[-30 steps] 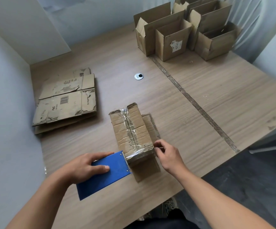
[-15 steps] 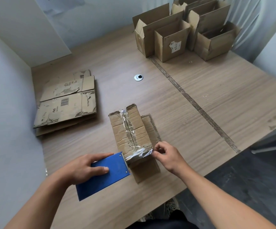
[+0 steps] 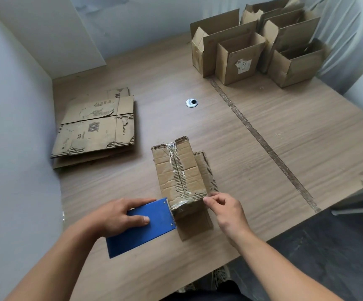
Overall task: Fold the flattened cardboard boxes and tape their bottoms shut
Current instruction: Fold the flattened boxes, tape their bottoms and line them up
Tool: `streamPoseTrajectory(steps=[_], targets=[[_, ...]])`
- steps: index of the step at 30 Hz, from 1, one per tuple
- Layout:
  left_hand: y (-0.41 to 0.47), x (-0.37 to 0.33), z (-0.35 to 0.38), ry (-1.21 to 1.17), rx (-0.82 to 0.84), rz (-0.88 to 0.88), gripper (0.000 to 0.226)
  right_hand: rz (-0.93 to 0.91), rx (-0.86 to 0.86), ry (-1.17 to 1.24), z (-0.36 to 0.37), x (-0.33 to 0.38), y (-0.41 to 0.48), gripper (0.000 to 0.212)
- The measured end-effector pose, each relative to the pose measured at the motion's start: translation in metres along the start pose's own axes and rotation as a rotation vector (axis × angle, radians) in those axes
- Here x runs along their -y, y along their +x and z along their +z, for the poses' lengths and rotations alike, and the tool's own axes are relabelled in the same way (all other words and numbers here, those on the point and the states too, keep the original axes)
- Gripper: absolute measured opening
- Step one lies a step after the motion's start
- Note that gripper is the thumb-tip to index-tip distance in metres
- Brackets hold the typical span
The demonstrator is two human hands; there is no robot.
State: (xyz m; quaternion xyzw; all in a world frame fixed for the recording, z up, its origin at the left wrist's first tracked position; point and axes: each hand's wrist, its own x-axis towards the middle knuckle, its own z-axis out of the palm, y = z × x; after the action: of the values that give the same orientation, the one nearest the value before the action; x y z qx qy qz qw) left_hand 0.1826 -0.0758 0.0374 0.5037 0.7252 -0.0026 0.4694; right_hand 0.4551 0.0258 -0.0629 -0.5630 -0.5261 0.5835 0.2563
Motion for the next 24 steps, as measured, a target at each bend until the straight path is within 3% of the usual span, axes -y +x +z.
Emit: streamPoseTrajectory(steps=[3,5,7,10,14,19,24], targets=[[0.000,-0.001,0.001,0.003,-0.005,0.002,0.045,-0.473,-0.164,-0.530,0.001,-0.012,0.001,0.024],[0.000,-0.002,0.001,-0.006,-0.011,0.006,0.047,-0.730,-0.244,-0.748,0.000,-0.009,0.008,0.024],[0.000,-0.004,0.002,-0.008,-0.020,0.007,0.050,-0.946,-0.164,-0.880,-0.006,-0.001,0.021,0.041],[0.002,-0.004,0.003,-0.001,-0.025,0.009,0.056,-1.157,0.134,-1.057,-0.008,0.020,0.039,0.063],[-0.001,-0.001,0.007,-0.030,-0.048,0.039,0.052,-1.263,0.360,-1.263,0.005,0.025,0.055,0.052],[-0.014,0.016,0.015,-0.171,-0.093,0.070,0.048,-1.244,0.408,-1.038,0.005,0.013,0.067,0.045],[-0.040,0.047,0.008,-0.218,-0.047,0.053,0.054,-1.176,0.462,-1.047,0.005,0.017,0.064,0.052]])
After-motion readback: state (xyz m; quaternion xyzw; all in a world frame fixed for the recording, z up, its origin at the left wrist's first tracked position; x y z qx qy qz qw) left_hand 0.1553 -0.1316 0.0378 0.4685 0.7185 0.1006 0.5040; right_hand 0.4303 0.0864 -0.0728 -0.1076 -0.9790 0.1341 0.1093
